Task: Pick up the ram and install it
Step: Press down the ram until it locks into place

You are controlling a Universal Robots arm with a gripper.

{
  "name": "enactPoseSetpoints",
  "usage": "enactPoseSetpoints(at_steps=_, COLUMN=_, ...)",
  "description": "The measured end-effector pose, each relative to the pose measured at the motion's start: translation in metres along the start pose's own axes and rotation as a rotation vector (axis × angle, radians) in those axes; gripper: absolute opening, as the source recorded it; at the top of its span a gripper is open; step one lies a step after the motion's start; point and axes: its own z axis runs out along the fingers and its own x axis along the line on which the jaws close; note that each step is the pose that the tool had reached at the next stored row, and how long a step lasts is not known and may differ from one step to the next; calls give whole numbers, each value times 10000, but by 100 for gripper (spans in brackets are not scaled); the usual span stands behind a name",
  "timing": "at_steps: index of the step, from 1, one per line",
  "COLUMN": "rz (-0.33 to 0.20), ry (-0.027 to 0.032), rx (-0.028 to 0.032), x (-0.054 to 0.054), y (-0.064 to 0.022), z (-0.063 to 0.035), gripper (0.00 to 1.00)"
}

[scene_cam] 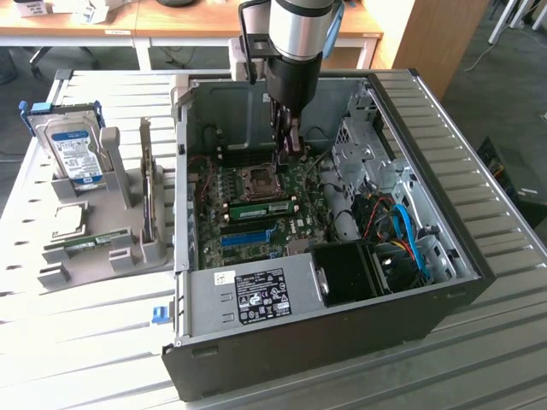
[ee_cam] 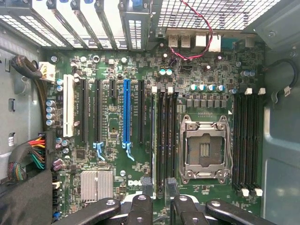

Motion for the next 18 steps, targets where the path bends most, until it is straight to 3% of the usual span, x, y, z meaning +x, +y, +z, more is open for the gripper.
enactPoseSetpoints(at_steps=2, rz=0, ry=0, rx=0, x=0, y=0, z=0, gripper=24)
enactPoseSetpoints(at_steps=4, rz=0, ry=-1, rx=0, x=0, y=0, z=0, gripper=11)
enactPoseSetpoints(at_steps=13, rz=-1, ry=0, rx=0, x=0, y=-6, z=0, gripper=11)
enactPoseSetpoints(at_steps=18, rz=-1, ry=0, rx=-1, x=-2, y=-159, z=1, gripper=11)
